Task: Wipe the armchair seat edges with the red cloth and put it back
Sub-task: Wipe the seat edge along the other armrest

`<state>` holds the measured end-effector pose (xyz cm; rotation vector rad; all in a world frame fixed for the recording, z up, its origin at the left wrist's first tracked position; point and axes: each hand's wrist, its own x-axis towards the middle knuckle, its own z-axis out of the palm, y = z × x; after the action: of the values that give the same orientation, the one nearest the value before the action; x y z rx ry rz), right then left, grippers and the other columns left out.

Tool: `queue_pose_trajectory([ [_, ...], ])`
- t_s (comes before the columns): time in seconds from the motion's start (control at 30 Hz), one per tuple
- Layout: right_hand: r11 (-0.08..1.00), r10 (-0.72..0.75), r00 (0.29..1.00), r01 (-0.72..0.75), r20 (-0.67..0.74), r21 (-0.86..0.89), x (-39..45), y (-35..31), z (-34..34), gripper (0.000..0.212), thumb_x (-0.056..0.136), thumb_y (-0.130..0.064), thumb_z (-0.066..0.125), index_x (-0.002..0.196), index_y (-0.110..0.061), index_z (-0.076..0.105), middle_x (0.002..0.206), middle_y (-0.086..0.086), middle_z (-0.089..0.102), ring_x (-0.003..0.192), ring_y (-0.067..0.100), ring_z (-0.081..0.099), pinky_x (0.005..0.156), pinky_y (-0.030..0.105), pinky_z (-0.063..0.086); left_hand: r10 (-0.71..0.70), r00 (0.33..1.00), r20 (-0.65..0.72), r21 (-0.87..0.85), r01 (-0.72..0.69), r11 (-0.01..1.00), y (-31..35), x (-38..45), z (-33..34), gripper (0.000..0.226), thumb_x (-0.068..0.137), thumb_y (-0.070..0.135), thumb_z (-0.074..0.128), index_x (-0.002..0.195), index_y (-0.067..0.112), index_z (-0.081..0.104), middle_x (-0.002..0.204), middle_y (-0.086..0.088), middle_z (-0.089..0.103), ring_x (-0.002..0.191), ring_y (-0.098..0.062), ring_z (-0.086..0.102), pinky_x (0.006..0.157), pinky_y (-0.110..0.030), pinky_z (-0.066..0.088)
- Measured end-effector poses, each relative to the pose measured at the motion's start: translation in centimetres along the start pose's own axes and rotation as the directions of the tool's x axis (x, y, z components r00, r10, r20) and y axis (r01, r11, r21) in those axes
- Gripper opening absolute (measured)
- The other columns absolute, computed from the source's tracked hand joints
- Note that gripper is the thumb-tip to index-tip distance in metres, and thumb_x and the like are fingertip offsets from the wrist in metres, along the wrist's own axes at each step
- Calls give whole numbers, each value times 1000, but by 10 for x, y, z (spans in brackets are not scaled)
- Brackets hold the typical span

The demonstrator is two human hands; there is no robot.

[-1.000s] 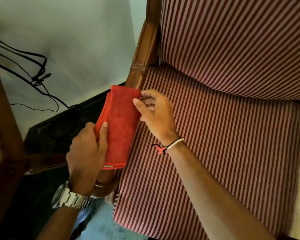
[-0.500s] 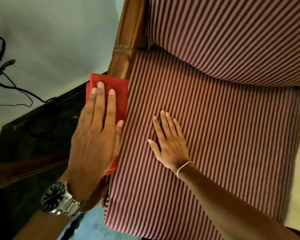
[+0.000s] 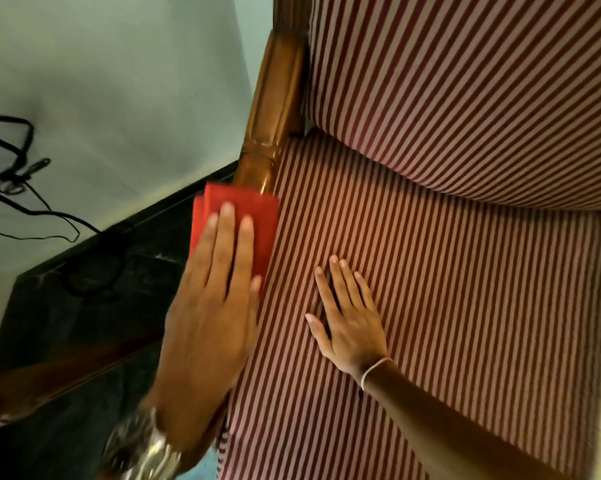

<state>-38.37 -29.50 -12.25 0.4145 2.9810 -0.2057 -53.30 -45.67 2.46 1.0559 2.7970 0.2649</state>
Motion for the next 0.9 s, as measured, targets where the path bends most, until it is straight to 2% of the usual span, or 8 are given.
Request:
queue_pose_trajectory([
  [0.1, 999, 5, 1000, -5, 9, -42, 0, -3, 3, 73, 105, -57, 23, 164, -15, 13, 172, 15, 8, 161, 28, 9, 130, 48, 10, 9, 1000, -6, 18, -9, 1000, -5, -7, 6, 63, 106, 34, 24, 160, 8, 7, 168, -17, 6, 156, -31, 8, 120, -50, 27],
  [0.3, 998, 4, 1000, -2, 26, -70, 0, -5, -2, 73, 105, -56, 21, 164, -13, 16, 172, 17, 12, 160, 30, 11, 130, 50, 15, -21, 997, -77, -68, 15, 998, 15, 97, -8, 63, 107, 30, 29, 160, 7, 5, 169, -19, 5, 157, -32, 7, 127, -48, 18],
  [0.4, 998, 3, 1000, -2, 20, -60, 1, -3, -3, 72, 105, -56, 23, 164, -14, 17, 172, 16, 12, 161, 29, 11, 130, 48, 12, -34, 996, -77, -74, 28, 997, 10, 67, -3, 63, 108, 31, 30, 161, 9, 4, 170, -16, 4, 158, -29, 6, 126, -46, 16],
  [0.5, 997, 5, 1000, -5, 8, -71, -1, -3, 2, 73, 105, -56, 23, 164, -14, 16, 172, 16, 11, 161, 29, 9, 131, 48, 11, -17, 999, -28, 15, 18, 1000, 6, -6, 3, 64, 106, 29, 34, 160, 8, 7, 169, -18, 7, 156, -31, 7, 123, -48, 20],
  [0.57, 998, 7, 1000, -7, 2, -70, 0, -4, 3, 73, 106, -56, 21, 164, -13, 15, 172, 17, 10, 161, 29, 8, 131, 48, 10, 0, 1000, -9, 54, 0, 999, 2, -17, 4, 66, 104, 30, 34, 160, 5, 8, 168, -21, 8, 156, -33, 8, 123, -50, 21],
  [0.63, 998, 7, 1000, -7, 10, -66, 0, -5, 5, 72, 106, -56, 21, 164, -13, 14, 172, 17, 10, 161, 29, 8, 131, 48, 9, -8, 1000, -19, 61, 9, 998, 6, 13, 2, 63, 106, 29, 30, 160, 3, 7, 168, -24, 7, 156, -35, 8, 125, -50, 18],
  [0.77, 998, 13, 1000, -12, 21, -56, 0, -4, 4, 73, 105, -56, 23, 164, -15, 14, 172, 15, 11, 161, 29, 8, 131, 48, 10, -72, 992, -105, -58, 66, 996, 25, 110, -9, 61, 107, 29, 27, 160, 6, 4, 169, -20, 4, 158, -32, 4, 128, -47, 11],
  [0.9, 999, -4, 1000, 5, 9, -41, 0, 1, 3, 73, 104, -57, 25, 164, -16, 15, 172, 15, 13, 161, 28, 10, 131, 48, 11, -58, 994, -93, -58, 53, 997, 19, 91, -5, 61, 108, 31, 26, 160, 8, 4, 170, -18, 3, 158, -30, 4, 128, -47, 15],
])
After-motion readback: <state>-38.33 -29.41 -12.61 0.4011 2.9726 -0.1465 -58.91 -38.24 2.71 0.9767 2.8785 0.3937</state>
